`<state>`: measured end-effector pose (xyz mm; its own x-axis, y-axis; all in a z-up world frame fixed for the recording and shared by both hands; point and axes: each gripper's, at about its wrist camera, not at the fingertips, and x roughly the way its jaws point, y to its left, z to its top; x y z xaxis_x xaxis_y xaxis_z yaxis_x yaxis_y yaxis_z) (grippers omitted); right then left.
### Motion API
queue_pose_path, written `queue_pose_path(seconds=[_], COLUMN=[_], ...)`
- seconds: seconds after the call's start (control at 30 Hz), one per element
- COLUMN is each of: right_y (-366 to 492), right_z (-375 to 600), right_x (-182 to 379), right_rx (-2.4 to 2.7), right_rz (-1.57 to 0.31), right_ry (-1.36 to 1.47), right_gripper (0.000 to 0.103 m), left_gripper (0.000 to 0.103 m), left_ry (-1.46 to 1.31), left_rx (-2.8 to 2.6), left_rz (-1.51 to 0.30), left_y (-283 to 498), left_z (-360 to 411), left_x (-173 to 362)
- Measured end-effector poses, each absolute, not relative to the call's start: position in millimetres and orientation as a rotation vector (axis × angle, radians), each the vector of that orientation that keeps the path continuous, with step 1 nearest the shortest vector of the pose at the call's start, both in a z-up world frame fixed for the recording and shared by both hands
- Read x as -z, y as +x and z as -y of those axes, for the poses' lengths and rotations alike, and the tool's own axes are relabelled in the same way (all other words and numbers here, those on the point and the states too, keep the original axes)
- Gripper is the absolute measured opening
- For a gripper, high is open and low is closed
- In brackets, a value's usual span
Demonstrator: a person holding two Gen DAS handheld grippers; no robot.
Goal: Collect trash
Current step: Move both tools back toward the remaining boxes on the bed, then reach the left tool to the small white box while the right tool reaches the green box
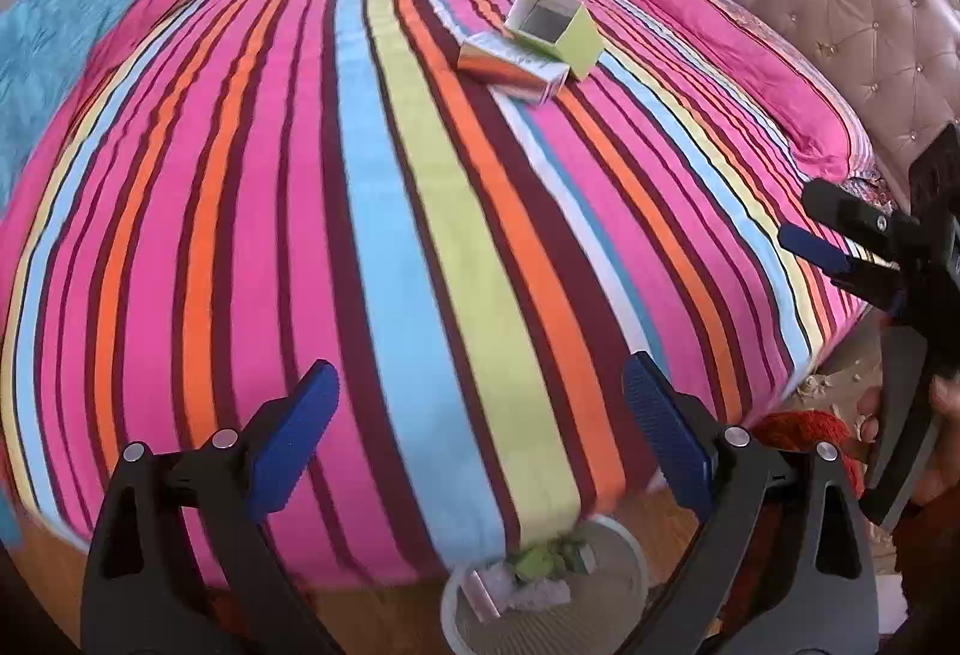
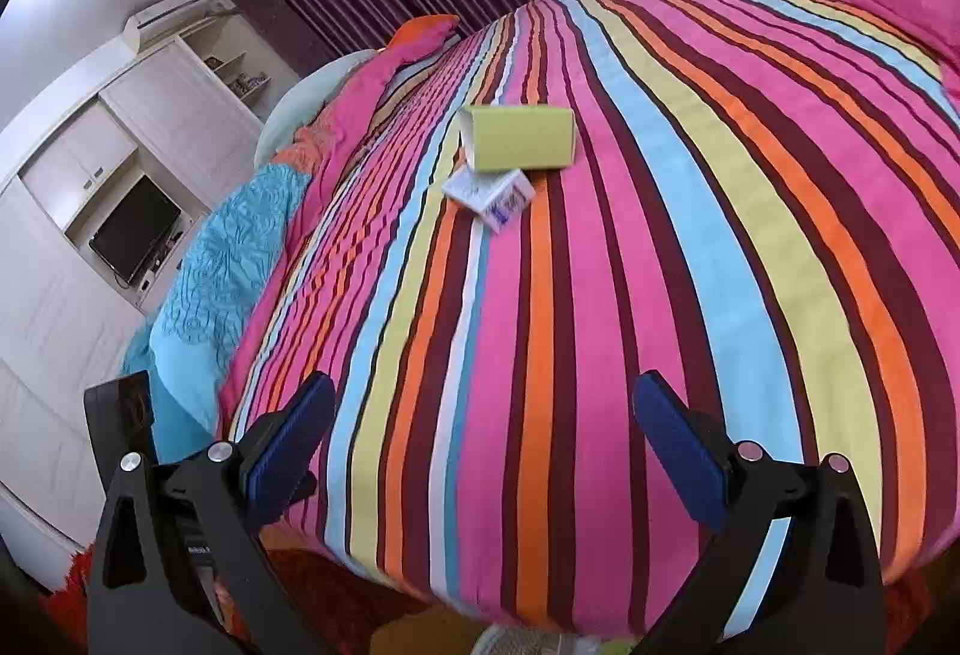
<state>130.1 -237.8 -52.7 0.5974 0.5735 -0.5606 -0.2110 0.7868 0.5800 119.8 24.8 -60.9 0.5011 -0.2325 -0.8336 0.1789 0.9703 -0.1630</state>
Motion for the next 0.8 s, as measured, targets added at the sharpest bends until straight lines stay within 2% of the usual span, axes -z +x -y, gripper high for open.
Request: queue_pose_path(seconds=[0.8], right_y=[273.0], right_z=[213.9], right_x=[56.3], right_rx=[-0.473], right_rz=[-0.883], right_ry=[0.42], right_gripper=[0.095], left_gripper=[0.093], left_ry=[-0.005], left_rx=[0.408], left_rz=[-0.971], left_y=[287.1], left_z=[0.3], left_x=[68.9])
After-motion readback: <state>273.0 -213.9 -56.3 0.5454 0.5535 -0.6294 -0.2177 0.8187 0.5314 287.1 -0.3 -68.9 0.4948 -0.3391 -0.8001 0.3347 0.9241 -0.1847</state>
